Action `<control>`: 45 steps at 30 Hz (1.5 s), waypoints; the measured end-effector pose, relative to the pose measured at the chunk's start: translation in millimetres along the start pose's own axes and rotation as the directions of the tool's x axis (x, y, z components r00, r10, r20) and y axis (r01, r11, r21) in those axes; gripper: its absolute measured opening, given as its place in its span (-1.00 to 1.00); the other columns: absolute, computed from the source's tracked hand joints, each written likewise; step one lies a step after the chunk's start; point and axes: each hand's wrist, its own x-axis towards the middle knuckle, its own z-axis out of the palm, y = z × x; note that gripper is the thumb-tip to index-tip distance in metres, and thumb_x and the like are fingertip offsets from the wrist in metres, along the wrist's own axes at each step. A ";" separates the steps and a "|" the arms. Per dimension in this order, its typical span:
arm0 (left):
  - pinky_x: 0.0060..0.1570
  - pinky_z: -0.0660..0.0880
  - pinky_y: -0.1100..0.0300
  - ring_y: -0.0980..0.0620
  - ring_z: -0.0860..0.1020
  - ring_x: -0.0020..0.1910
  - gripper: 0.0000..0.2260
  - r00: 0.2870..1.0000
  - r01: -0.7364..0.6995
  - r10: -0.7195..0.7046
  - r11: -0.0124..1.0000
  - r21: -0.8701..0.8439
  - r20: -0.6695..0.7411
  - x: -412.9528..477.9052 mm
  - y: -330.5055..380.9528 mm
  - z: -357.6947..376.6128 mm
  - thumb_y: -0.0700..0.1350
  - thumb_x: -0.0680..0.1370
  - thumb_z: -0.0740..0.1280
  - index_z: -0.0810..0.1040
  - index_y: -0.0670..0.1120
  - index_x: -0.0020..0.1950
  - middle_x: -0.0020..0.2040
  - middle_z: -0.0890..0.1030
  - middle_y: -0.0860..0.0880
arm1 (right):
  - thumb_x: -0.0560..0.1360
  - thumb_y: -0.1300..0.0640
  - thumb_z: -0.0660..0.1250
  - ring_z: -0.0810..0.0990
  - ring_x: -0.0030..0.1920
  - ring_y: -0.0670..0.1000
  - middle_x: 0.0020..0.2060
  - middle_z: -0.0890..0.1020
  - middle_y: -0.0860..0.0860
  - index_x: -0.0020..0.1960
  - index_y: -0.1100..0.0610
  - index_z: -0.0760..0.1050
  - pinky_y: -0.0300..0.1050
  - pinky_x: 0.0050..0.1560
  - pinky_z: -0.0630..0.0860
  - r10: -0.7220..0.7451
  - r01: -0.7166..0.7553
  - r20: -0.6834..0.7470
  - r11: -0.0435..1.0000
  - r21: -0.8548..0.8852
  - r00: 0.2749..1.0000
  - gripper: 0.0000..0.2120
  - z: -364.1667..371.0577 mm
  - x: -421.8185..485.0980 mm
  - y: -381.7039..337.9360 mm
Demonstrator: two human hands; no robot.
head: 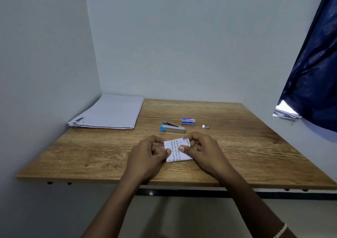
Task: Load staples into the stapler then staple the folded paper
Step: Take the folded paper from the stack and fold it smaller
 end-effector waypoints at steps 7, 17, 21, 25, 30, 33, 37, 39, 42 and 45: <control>-0.35 0.41 0.23 0.31 0.58 -0.36 -0.79 0.996 0.076 -0.073 0.994 0.074 -0.050 3.5 4.2 6.0 0.11 0.42 0.50 0.60 0.17 0.01 -0.35 0.65 0.29 | 0.37 0.09 0.63 0.50 -0.44 -0.25 -0.32 0.67 -0.09 -0.02 0.05 0.70 -0.36 -0.39 0.41 0.105 -0.101 -0.040 0.991 0.088 0.994 -0.78 3.2 6.4 6.7; -0.04 0.57 0.11 0.14 0.54 0.00 -0.59 0.997 0.049 -0.065 0.961 0.271 0.048 12.4 6.2 6.9 0.20 0.40 0.51 0.63 0.17 0.23 0.10 0.58 0.06 | 0.30 -0.16 0.62 0.43 -0.21 -0.16 -0.24 0.48 -0.20 0.00 -0.03 0.64 -0.20 -0.29 0.29 0.165 -0.169 -0.039 0.957 -0.235 0.986 -0.63 3.7 17.2 -2.5; -0.03 0.57 0.08 0.12 0.55 0.00 -0.65 0.998 0.025 -0.042 0.955 0.295 0.051 10.3 7.0 9.2 0.19 0.43 0.48 0.63 0.17 0.18 0.03 0.52 0.09 | 0.34 -0.13 0.60 0.46 -0.21 -0.13 -0.22 0.54 -0.14 -0.01 0.01 0.58 -0.18 -0.29 0.32 0.211 -0.194 0.046 0.949 -0.250 0.976 -0.64 3.1 22.6 -5.2; 0.00 0.55 0.07 0.15 0.53 0.00 -0.66 0.998 0.009 -0.027 0.945 0.326 0.052 8.3 6.0 9.4 0.24 0.43 0.44 0.59 0.21 0.18 0.00 0.50 0.15 | 0.41 -0.14 0.55 0.46 -0.27 -0.10 -0.29 0.55 -0.06 -0.18 0.03 0.50 -0.15 -0.30 0.32 0.290 -0.219 0.183 0.919 -0.329 0.940 -0.69 -1.5 32.9 -9.0; -0.19 0.43 0.17 0.23 0.49 -0.13 -0.66 0.999 0.003 -0.013 0.963 0.270 0.035 5.1 4.0 5.1 0.26 0.40 0.46 0.59 0.20 0.12 -0.08 0.51 0.17 | 0.42 -0.04 0.56 0.50 -0.20 -0.10 -0.19 0.56 -0.09 -0.06 0.05 0.57 -0.20 -0.25 0.38 0.138 -0.121 0.148 0.986 -0.113 0.979 -0.75 1.4 23.6 -1.1; -0.31 0.35 0.20 0.23 0.52 -0.22 -0.72 0.997 0.061 -0.067 0.986 0.156 0.035 5.5 5.8 2.6 0.26 0.38 0.49 0.61 0.13 -0.07 -0.17 0.58 0.14 | 0.47 0.08 0.54 0.64 -0.13 -0.06 -0.19 0.66 -0.06 -0.10 0.07 0.57 -0.14 -0.15 0.52 0.016 -0.038 0.097 0.972 0.233 0.995 -0.85 1.9 13.8 7.4; -0.24 0.45 0.15 0.15 0.58 -0.33 -0.79 0.997 0.049 -0.049 0.999 0.013 0.056 3.5 5.7 1.6 0.17 0.45 0.47 0.68 0.05 -0.22 -0.33 0.67 0.09 | 0.52 0.17 0.50 0.76 0.02 0.07 -0.09 0.76 0.06 -0.07 0.08 0.49 -0.14 -0.13 0.61 -0.024 -0.015 0.075 0.880 0.474 0.997 -0.83 4.2 11.9 6.5; -0.22 0.48 0.07 0.08 0.57 -0.35 -0.80 0.999 0.024 -0.022 0.998 -0.056 0.039 0.6 4.7 2.4 0.14 0.46 0.48 0.68 0.04 -0.23 -0.37 0.64 0.06 | 0.51 0.17 0.50 0.78 -0.02 0.07 -0.06 0.79 0.09 -0.02 0.10 0.49 -0.17 -0.18 0.64 -0.018 -0.011 0.053 0.858 0.513 0.998 -0.81 5.9 11.1 3.9; -0.19 0.50 0.00 -0.04 0.56 -0.35 -0.80 1.000 0.001 0.003 0.992 -0.123 0.030 -1.3 1.6 2.9 0.08 0.46 0.50 0.63 0.05 -0.31 -0.44 0.56 0.08 | 0.45 0.15 0.56 0.79 -0.07 0.07 -0.08 0.80 0.07 0.15 0.06 0.50 -0.15 -0.21 0.68 0.038 -0.046 0.026 0.803 0.595 0.999 -0.65 7.8 9.6 1.2; -0.23 0.41 0.09 0.08 0.48 -0.41 -0.75 1.000 -0.004 0.007 0.983 -0.185 0.015 0.3 -2.8 3.6 -0.03 0.48 0.50 0.57 0.05 -0.38 -0.51 0.50 0.15 | 0.41 -0.06 0.53 0.77 -0.13 0.02 -0.09 0.80 0.08 0.20 0.04 0.60 -0.20 -0.24 0.66 0.073 -0.113 0.091 0.790 0.602 0.993 -0.60 10.4 7.4 -2.6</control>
